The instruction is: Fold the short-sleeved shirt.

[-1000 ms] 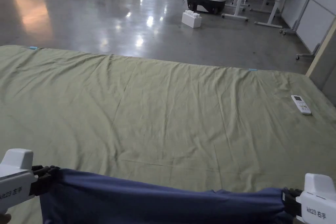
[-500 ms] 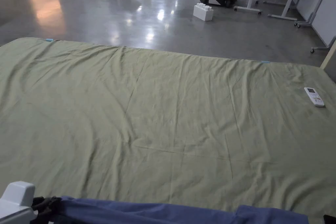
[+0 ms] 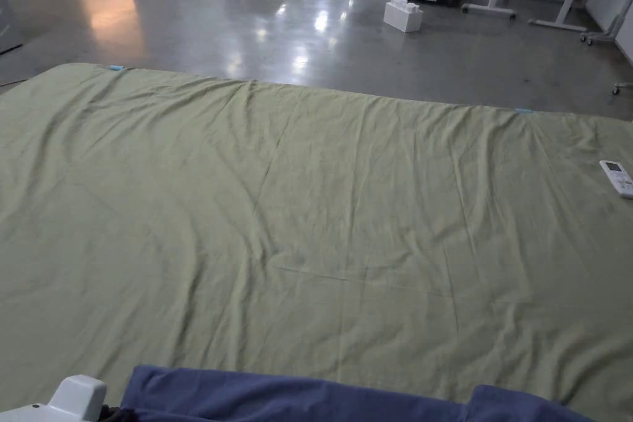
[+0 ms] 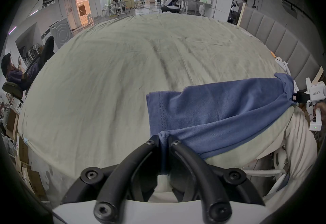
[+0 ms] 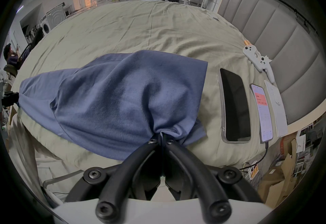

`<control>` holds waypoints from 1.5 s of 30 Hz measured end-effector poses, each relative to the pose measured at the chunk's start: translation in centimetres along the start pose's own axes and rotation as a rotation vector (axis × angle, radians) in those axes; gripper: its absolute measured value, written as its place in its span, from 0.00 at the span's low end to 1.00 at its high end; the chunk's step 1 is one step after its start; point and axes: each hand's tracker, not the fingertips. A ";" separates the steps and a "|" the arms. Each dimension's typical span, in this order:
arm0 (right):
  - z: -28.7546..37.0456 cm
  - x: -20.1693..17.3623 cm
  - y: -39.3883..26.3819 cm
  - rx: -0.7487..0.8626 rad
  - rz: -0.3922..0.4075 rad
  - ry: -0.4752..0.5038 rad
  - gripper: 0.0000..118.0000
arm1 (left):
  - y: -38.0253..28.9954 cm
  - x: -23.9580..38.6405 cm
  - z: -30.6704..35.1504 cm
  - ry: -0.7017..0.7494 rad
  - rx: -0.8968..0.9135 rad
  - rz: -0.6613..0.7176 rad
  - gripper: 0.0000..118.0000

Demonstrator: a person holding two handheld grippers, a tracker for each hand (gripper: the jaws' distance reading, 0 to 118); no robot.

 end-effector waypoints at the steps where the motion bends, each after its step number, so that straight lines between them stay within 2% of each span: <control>1: 0.3 -0.1 0.0 0.007 0.009 -0.008 0.29 | 0.1 0.0 0.2 0.012 0.001 0.000 0.31; 2: 0.7 -0.2 0.2 0.014 0.015 -0.024 0.45 | 0.4 -0.1 0.4 0.026 -0.001 0.001 0.41; 3: 1.4 -0.3 0.4 0.020 0.022 -0.048 0.58 | 0.8 -0.3 0.6 0.033 -0.001 0.005 0.45; 4: 1.9 -0.4 0.7 0.030 0.028 -0.080 0.63 | 1.1 -0.4 1.1 0.035 0.004 0.012 0.49; 5: 2.6 -0.5 1.2 0.052 0.028 -0.109 0.63 | 1.6 -0.6 1.6 0.035 0.021 0.026 0.49; 6: 3.2 -0.6 1.7 0.095 0.022 -0.115 0.75 | 2.2 -0.7 2.0 0.032 0.056 0.043 0.57; 7: 4.0 -0.7 2.2 0.153 0.015 -0.110 0.79 | 2.9 -0.6 2.4 0.033 0.093 0.055 0.61; 12: 6.8 -2.8 5.9 0.429 -0.066 -0.073 0.79 | 6.9 1.4 3.6 0.033 0.270 0.075 0.61; 17: 8.5 -6.0 9.3 0.687 -0.112 -0.067 0.79 | 10.5 5.4 4.7 0.068 0.484 0.089 0.61; 18: 8.8 -6.7 9.9 0.731 -0.116 -0.070 0.79 | 11.1 6.3 5.0 0.073 0.531 0.088 0.60; 20: 9.2 -7.8 11.1 0.819 -0.119 -0.081 0.69 | 12.1 8.0 5.9 0.101 0.621 0.092 0.53; 21: 9.4 -8.4 11.5 0.852 -0.121 -0.080 0.59 | 12.6 8.8 6.3 0.109 0.661 0.098 0.46; 22: 9.7 -8.8 12.0 0.881 -0.110 -0.082 0.38 | 13.0 9.5 6.7 0.122 0.692 0.098 0.34; 23: 9.8 -9.3 12.5 0.908 -0.102 -0.086 0.22 | 13.4 10.2 7.0 0.134 0.720 0.096 0.25; 24: 9.9 -9.6 12.9 0.927 -0.106 -0.097 0.14 | 13.8 10.8 7.2 0.154 0.748 0.088 0.17; 26: 10.0 -10.0 13.3 0.933 -0.120 -0.071 0.11 | 14.2 11.7 7.6 0.167 0.776 0.082 0.10; 27: 10.0 -10.1 13.6 0.943 -0.121 -0.063 0.06 | 14.4 12.1 7.8 0.167 0.787 0.081 0.04; 28: 9.9 -10.1 13.7 0.944 -0.144 -0.039 0.04 | 14.5 12.3 8.0 0.164 0.794 0.079 0.04; 30: 10.0 -10.5 13.9 0.967 -0.144 -0.079 0.01 | 14.6 12.8 8.3 0.188 0.821 0.073 0.01; 31: 10.4 -10.5 14.0 1.012 -0.136 -0.110 0.01 | 14.6 12.9 8.4 0.185 0.821 0.069 0.01; 35: 10.3 -10.3 14.0 0.983 -0.153 -0.081 0.01 | 14.7 12.5 8.8 0.187 0.805 0.076 0.01; 38: 10.5 -10.2 13.9 0.993 -0.129 -0.096 0.01 | 14.4 11.1 9.1 0.174 0.786 0.083 0.01; 45: 10.4 -10.3 14.0 0.972 -0.113 -0.076 0.01 | 11.9 4.4 8.9 0.145 0.633 0.127 0.01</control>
